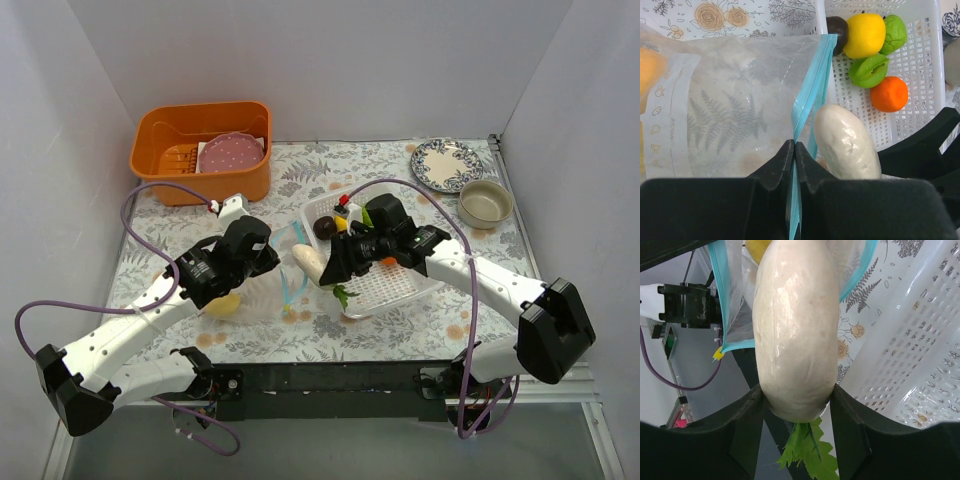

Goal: Place the food in the zip-top bag and seal the zipper
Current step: Pick up the fake vegetable from the bin, then place the fake vegetable in the zipper food storage bag.

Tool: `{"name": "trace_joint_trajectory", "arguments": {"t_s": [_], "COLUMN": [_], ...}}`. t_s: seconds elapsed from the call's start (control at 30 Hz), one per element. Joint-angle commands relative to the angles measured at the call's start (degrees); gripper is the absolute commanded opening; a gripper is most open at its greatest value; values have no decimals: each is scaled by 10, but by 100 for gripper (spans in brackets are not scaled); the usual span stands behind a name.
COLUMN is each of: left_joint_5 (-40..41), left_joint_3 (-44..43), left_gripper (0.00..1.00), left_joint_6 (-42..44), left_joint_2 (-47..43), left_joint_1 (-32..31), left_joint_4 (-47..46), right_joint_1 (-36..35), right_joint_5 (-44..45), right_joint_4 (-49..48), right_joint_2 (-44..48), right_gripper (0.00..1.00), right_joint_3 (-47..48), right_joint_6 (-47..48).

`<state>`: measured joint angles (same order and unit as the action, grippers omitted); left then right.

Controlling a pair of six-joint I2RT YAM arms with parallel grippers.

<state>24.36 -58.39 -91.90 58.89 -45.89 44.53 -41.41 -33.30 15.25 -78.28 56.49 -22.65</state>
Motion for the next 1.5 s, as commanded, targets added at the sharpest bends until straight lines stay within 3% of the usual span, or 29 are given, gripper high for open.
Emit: {"name": "trace_joint_trajectory", "arguments": {"t_s": [0.0,0.23,0.43,0.9,1.1,1.33,1.47], "left_joint_5": [-11,-30,-39,-45,-49,-51,-52], "left_joint_3": [7,19,30,31,30,28,27], "left_gripper": [4,4,3,3,3,3,3], "left_joint_6": [5,11,9,8,8,9,8], "left_joint_2": [-5,-1,-4,-13,-12,-7,-9], "left_joint_1": [-1,-1,-1,-1,-1,-1,-1], "left_joint_4": [-10,-20,-23,-27,-30,-33,-33], "right_joint_1": [-16,-32,-39,-43,-45,-46,-46], "right_joint_5": [-12,-8,2,-12,9,6,10], "right_joint_4": [-16,-18,42,-34,1,4,0], "right_joint_2": [-25,-94,-167,-211,-212,-202,-198], "right_gripper": [27,27,21,26,32,55,60], "right_joint_3": [46,103,184,208,219,209,210], "right_joint_6": [-27,-61,-71,-167,-151,-144,-139]}}
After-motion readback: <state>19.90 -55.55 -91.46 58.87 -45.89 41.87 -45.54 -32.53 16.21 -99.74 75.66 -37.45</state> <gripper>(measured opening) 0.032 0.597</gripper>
